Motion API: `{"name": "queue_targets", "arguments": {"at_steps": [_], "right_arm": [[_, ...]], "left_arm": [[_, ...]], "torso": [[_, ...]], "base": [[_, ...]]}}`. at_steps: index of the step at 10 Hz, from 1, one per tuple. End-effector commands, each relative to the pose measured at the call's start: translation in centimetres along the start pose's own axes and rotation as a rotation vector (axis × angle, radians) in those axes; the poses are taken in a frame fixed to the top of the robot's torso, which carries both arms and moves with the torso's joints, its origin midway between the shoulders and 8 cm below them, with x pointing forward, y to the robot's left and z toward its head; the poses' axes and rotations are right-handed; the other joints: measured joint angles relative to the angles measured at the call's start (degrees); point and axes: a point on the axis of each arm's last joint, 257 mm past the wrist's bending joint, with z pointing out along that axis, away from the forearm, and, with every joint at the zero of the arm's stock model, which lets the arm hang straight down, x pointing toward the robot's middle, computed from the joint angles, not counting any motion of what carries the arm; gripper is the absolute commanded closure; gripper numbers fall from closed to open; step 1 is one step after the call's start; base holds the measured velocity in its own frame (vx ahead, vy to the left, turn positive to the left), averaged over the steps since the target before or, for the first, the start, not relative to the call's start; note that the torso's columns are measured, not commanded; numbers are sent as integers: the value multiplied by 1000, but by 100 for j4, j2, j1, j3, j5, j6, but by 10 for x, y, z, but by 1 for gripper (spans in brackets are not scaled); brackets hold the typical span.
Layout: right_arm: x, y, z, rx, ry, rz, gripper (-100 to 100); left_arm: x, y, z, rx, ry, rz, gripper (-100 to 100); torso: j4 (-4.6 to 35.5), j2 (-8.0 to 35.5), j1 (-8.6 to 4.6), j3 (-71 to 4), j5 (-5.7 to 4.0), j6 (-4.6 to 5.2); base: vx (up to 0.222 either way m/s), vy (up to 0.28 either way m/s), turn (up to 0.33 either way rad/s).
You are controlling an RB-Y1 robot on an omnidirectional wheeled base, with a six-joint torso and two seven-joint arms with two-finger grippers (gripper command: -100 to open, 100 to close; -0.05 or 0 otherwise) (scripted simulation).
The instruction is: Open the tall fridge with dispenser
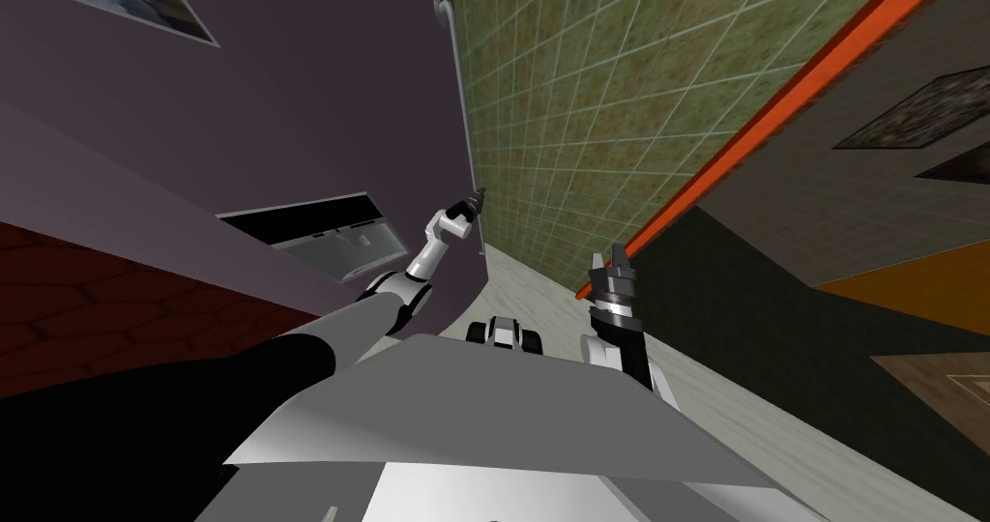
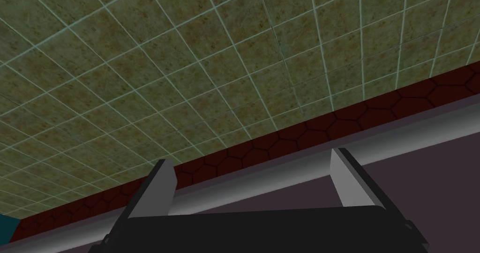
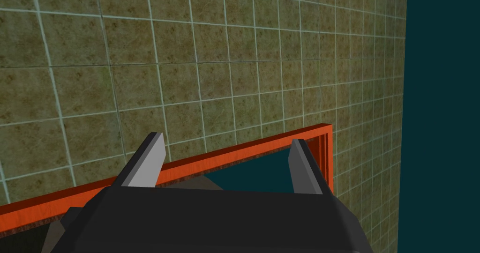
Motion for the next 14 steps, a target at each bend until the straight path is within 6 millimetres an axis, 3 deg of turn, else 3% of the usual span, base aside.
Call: {"name": "queue_targets", "arguments": {"at_steps": [1, 7, 13, 14], "right_arm": [[0, 0, 0, 0, 0, 0, 0], [0, 0, 0, 0, 0, 0, 0], [0, 0, 0, 0, 0, 0, 0], [0, 0, 0, 0, 0, 0, 0]], "left_arm": [[-9, -6, 12, -45, -16, 41, -100], [-42, -12, 33, -177, -78, 162, -100], [-76, -14, 40, -310, -150, 281, -100], [-70, -13, 40, -298, -139, 266, -100]], "torso": [[0, -1, -1, 0, 0, -2], [1, 2, 7, 1, 2, -2], [-1, -3, 0, -2, 0, 0], [5, -10, 9, -7, 1, -4]], "base": [[-3, 56, -101], [-5, 68, -108], [-7, 67, -92], [-13, 31, -21]]}}
